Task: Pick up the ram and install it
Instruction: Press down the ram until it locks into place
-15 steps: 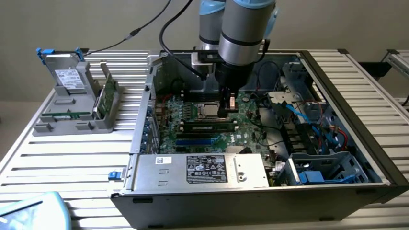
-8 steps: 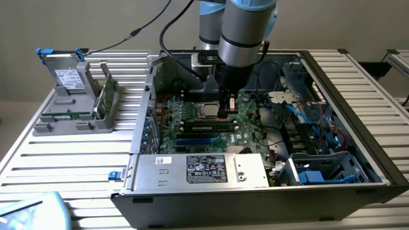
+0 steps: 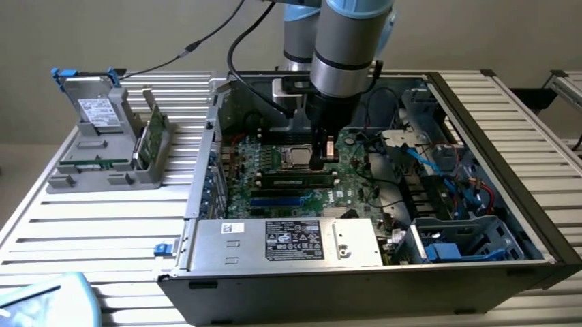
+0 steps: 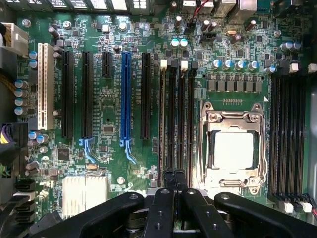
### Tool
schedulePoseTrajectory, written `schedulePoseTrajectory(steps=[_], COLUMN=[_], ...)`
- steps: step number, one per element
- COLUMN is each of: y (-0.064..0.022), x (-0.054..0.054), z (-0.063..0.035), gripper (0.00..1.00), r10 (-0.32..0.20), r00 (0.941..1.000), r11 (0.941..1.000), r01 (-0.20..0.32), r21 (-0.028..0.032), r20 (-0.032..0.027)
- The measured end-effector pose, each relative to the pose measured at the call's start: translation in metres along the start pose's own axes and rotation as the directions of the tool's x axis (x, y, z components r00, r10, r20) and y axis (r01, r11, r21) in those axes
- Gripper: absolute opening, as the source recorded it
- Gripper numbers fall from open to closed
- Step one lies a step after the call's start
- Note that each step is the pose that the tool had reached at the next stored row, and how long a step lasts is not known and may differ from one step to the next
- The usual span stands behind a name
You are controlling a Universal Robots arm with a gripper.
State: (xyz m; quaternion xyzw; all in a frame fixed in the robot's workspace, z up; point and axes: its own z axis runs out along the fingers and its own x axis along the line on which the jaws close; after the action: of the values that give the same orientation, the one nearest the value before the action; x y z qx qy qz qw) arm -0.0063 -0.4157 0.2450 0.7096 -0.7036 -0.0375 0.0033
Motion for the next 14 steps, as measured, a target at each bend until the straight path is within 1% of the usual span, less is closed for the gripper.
schedulePoseTrajectory(steps=[4,9,14], y=[-0.0005,-0.0016,-0.0020], x=[0.0009,0.0045,0.0051], z=[0.0009,0.0017,0.0034], gripper=[0.11,0.11,0.11], r10=[0.000,0.000,0.000], r00=[1.0000,1.0000,1.0000], r11=[1.0000,1.0000,1.0000], r01=[0.000,0.000,0.000], r21=[0.0000,0.0001,0.0000], r20=[0.0001,0.0002,0.0000])
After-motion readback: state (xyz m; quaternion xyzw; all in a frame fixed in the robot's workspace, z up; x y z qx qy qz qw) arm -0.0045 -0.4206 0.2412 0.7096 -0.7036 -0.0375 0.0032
